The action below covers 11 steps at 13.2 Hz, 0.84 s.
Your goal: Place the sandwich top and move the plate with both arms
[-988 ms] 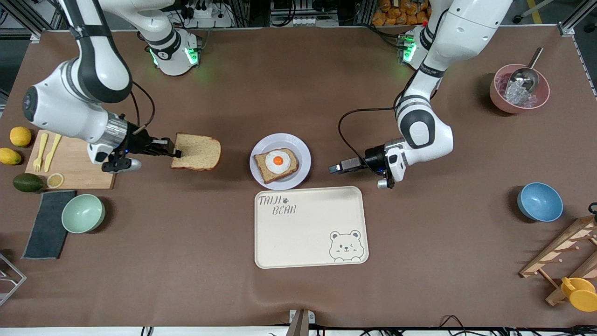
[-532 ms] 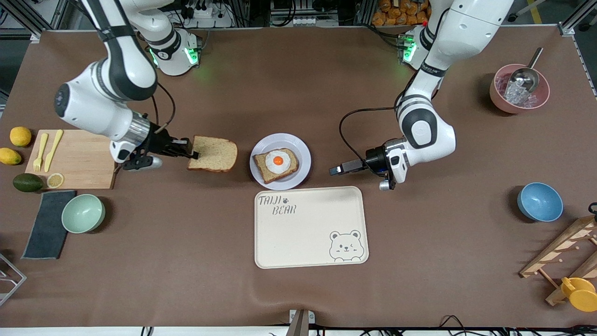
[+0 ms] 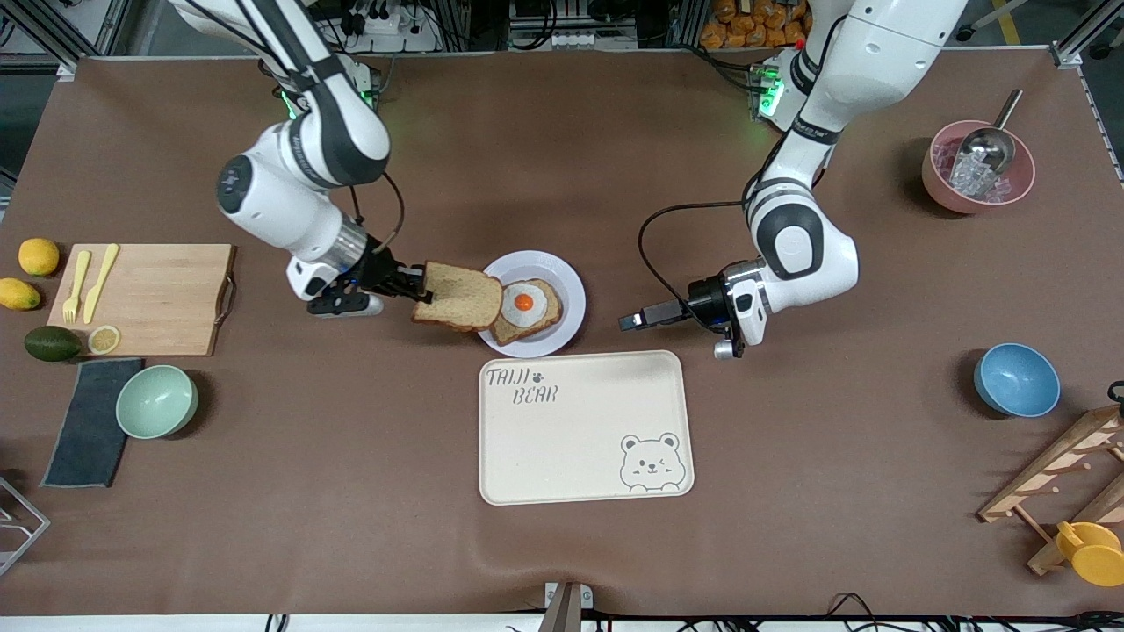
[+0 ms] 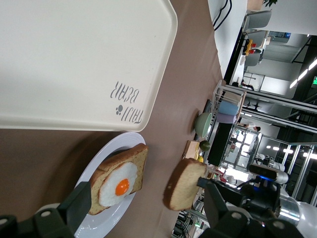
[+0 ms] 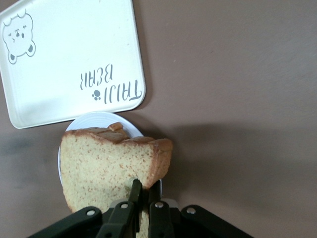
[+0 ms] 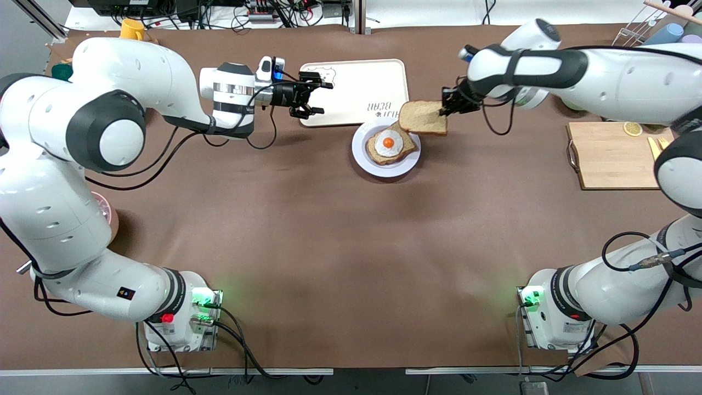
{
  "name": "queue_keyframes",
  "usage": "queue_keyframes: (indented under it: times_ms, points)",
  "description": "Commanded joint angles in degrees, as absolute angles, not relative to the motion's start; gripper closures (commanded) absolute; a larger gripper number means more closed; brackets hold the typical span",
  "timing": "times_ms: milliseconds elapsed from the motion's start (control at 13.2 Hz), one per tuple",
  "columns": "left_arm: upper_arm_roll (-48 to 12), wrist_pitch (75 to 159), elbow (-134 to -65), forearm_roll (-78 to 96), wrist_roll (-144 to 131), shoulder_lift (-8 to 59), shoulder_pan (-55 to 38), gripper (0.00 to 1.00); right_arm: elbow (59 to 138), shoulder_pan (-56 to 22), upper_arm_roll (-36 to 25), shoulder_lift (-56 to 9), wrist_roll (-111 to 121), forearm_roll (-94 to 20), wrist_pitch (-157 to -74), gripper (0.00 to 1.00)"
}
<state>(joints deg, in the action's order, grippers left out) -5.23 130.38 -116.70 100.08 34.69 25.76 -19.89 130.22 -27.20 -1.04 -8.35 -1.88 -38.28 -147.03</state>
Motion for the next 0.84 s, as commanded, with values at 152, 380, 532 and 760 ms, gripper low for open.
queue_keyframes:
  times_ms: [152, 380, 532, 760]
  points:
    - [-5.4, 130.7, -117.0, 101.5, 31.6, 23.1, -19.8, 0.0, 130.3, -33.9, -1.5, -12.6, -3.1, -46.4, -154.7, 1.0]
    - [-5.4, 130.7, -116.8, 101.2, 31.6, 23.4, -19.9, 0.0, 130.1, -36.6, -1.5, -15.0, -3.2, -48.5, -158.5, 1.0]
    - [-5.4, 130.7, -116.8, 101.2, 31.6, 23.4, -19.8, 0.0, 129.9, -38.8, -1.5, -16.2, -3.1, -51.1, -160.9, 1.0]
    - [-5.4, 130.8, -116.9, 101.1, 31.5, 23.2, -19.8, 0.0, 130.0, -39.8, -1.5, -16.5, -3.2, -51.3, -161.3, 1.0]
